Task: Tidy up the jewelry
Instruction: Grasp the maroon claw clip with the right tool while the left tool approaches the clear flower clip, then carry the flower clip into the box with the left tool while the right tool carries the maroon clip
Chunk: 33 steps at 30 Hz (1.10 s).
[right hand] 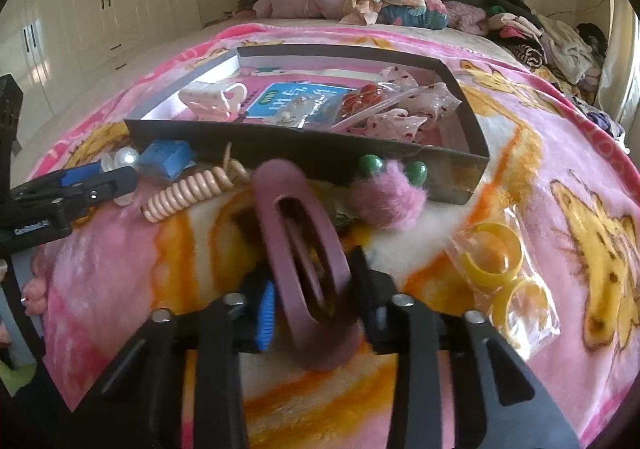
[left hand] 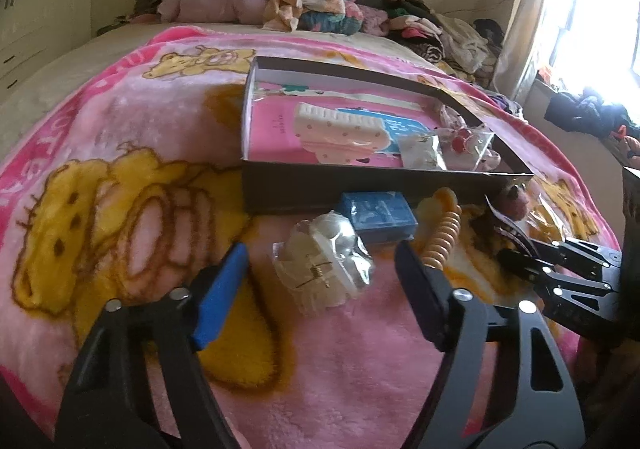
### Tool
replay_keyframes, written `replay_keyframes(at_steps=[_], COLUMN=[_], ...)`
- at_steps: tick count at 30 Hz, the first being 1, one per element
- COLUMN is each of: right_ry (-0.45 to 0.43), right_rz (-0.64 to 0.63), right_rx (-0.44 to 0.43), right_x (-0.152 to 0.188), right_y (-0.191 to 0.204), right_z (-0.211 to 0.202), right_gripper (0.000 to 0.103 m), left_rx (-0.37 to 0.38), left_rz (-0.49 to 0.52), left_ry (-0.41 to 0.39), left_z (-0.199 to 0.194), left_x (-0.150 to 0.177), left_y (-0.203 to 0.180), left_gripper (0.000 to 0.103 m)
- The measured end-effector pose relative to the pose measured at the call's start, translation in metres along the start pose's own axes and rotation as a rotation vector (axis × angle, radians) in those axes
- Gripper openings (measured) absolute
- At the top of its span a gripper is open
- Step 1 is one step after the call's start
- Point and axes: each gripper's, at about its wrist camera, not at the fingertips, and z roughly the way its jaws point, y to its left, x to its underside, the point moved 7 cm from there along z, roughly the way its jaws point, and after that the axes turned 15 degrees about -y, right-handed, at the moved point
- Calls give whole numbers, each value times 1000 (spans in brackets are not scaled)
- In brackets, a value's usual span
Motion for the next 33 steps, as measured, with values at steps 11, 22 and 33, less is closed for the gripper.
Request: replay_keyframes(at_steps=[11, 22, 33], right_ry=[-11, -16, -41], right_rz=[49, 77, 104], right_rx=[-29, -41, -46], right_x=[3, 8, 3], right_y=[5, 13, 8], right_z=[-10, -24, -37], right_gripper=[26, 23, 9], left_rx=[11, 12, 28], left_rz=[17, 34, 54], left_ry=[12, -7, -16], left_z=[-2, -14, -30], left_x=[3, 1, -5], left_y=[-3, -8, -26], left_gripper=[39, 38, 38])
